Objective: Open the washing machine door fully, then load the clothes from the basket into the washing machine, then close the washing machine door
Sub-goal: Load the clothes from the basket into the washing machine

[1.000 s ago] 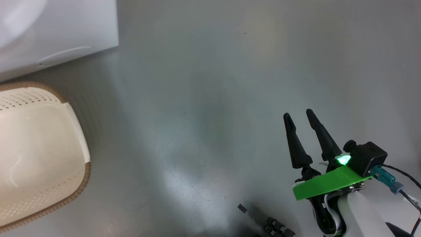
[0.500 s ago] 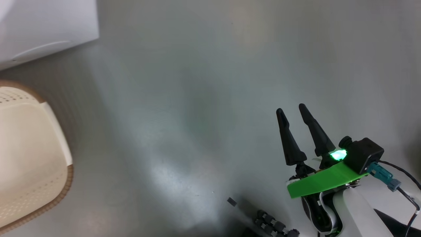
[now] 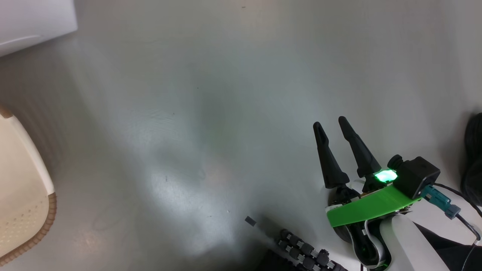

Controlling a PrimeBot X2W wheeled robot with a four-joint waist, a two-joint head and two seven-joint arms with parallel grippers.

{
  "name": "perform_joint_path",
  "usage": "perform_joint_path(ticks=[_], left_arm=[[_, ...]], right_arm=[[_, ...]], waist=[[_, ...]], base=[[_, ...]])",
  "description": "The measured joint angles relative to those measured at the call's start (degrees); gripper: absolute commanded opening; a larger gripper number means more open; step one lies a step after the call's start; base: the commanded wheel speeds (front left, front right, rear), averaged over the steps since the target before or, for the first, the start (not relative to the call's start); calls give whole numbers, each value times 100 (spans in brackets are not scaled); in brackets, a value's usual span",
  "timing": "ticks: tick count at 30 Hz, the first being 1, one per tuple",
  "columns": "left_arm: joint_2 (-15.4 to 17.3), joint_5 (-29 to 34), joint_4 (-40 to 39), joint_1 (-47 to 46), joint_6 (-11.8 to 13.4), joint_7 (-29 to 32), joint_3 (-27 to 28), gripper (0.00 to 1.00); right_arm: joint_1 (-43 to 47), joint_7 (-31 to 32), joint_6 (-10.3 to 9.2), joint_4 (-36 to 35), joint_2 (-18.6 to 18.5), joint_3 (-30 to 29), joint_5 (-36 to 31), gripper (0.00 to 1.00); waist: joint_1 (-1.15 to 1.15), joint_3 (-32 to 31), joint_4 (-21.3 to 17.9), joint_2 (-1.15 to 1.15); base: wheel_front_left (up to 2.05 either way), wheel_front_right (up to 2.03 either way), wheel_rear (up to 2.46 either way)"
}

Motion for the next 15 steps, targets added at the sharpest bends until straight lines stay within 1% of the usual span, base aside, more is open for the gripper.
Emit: perform_joint_path(ticks=[1,2,3,4,5,10,12,15], left_arm=[[-4,-1,41,-18,-2,-29,-2,29],[-24,-12,102,-49,-16,-27,-2,45],[-47,-34,148,-69,-31,-29,-4,70],[-74,-53,189,-80,-52,-31,-13,98],[-98,-54,233,-98,-60,-44,-22,100],[-233,-152,436,-131,-142,-134,-45,100],[-344,-181,497,-131,-223,-191,-67,100],[-535,-256,645,-119,-271,-286,-100,100]], right_arm=[[0,0,0,-8,0,-8,2,100],[0,0,0,-8,0,-12,3,100],[0,0,0,-8,0,-16,3,100],[0,0,0,-8,0,-23,3,100],[-2,0,0,-9,0,-25,2,100],[-81,0,0,-15,1,-93,-4,100],[-88,0,0,-22,0,-170,-14,100],[-87,0,0,-20,1,-230,-63,100]], waist=[[0,14,2,0],[0,19,13,0],[0,20,30,0],[0,16,51,0],[0,12,73,0],[0,-42,179,0],[0,-72,239,0],[0,-150,334,0]], base=[[0,0,0],[0,0,0],[0,0,0],[0,0,0],[0,0,0],[0,0,0],[0,0,0],[0,0,0]])
